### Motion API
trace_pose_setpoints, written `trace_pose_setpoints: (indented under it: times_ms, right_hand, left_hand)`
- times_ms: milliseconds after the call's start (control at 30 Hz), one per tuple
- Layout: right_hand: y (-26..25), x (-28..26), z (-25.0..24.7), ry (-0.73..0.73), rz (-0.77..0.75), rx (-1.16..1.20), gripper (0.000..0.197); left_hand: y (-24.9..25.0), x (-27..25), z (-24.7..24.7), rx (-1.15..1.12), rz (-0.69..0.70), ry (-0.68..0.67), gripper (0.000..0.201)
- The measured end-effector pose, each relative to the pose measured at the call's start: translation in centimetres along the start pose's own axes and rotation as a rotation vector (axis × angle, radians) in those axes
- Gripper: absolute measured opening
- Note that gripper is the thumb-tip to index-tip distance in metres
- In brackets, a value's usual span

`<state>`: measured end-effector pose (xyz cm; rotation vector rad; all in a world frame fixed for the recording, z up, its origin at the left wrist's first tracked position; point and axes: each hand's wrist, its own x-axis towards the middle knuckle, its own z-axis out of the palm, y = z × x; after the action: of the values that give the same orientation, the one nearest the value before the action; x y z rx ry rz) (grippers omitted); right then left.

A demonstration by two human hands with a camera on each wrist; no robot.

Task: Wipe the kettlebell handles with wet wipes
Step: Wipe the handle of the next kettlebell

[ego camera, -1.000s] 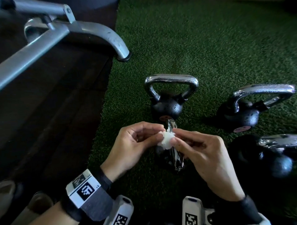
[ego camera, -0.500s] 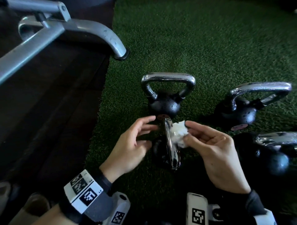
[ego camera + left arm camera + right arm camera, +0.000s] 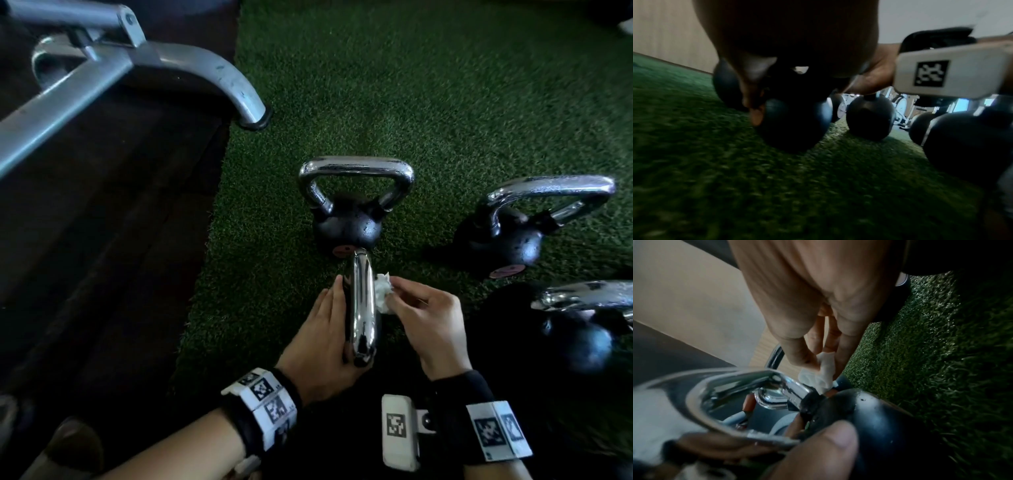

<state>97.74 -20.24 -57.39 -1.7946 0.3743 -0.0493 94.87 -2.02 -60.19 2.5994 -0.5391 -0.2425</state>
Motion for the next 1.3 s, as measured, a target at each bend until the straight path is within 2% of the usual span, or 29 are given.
trace_pose_setpoints:
  times_ms: [100,200,333,467,633,733,800,900,1033,1167,1233,1300]
  right_hand:
    - [0.4,0.3,0.9,-0.042,-0.053,-0.087,0.030]
    - [0.7,0.6,1.5,-0.096,-0.084,-0.115,0.030]
    - [0.3,1.0,1.4,-0.099,-0.117,-0.175,0.026]
    - [-0.2,0.9,1.7,-0.023,-0.165,-0.075,0.024]
    - [-0.6,1.4,1.7,-0.046,-0.151,-0.061,0.021]
    - [-1.4,0.6,1.5,0.005,-0.289,-0.020,0.024]
    - [-1.8,0.0,1.5,-0.016,-0.363,-0.015,0.032]
    - [-1.7,0.4,1.7,-0.054,-0.366,0.019,0.040]
    - [-2.3,0.1,1.4,-0.063,-0.415,0.077,0.032]
    - [-3.3,-2.2,0.6,-0.181,-0.566,0.014,0.034]
    - [-3.6,-2.7,0.5,-0.246,-0.538,0.015,0.034]
    - [-4.1,-2.5,0.7,-0.273,-0.485,0.060,0.023]
  left_hand:
    - [-1.7,0.2,-1.5,-0.114,0.127,-0.007,0.098]
    - [-2.2,0.3,-1.9,-0.081,0.193,-0.035,0.100]
    - [-2.2,0.2,-2.0,-0.145,0.154,-0.032,0.103]
    - [-1.9,-0.1,-2.6,-0.136,0.176,-0.024,0.100]
    - [-1.8,-0.1,-2.6,-0.127,0.170,-0.017,0.102]
    - [-1.5,-0.2,-3.1,-0.222,0.134,-0.033,0.101]
    - [-1.3,-0.3,-3.5,-0.319,0.095,-0.040,0.098]
    - [-1.5,-0.2,-3.5,-0.320,0.088,-0.022,0.097]
    - [-0.8,-0.1,-3.6,-0.276,0.056,-0.027,0.098]
    - [-0.3,-0.6,-4.0,-0.349,0.014,0.024,0.095]
    - [-0.5,-0.6,-4.2,-0.378,0.056,0.045,0.096]
    - [-0.7,-0.5,-4.3,-0.419,0.089,0.045,0.099]
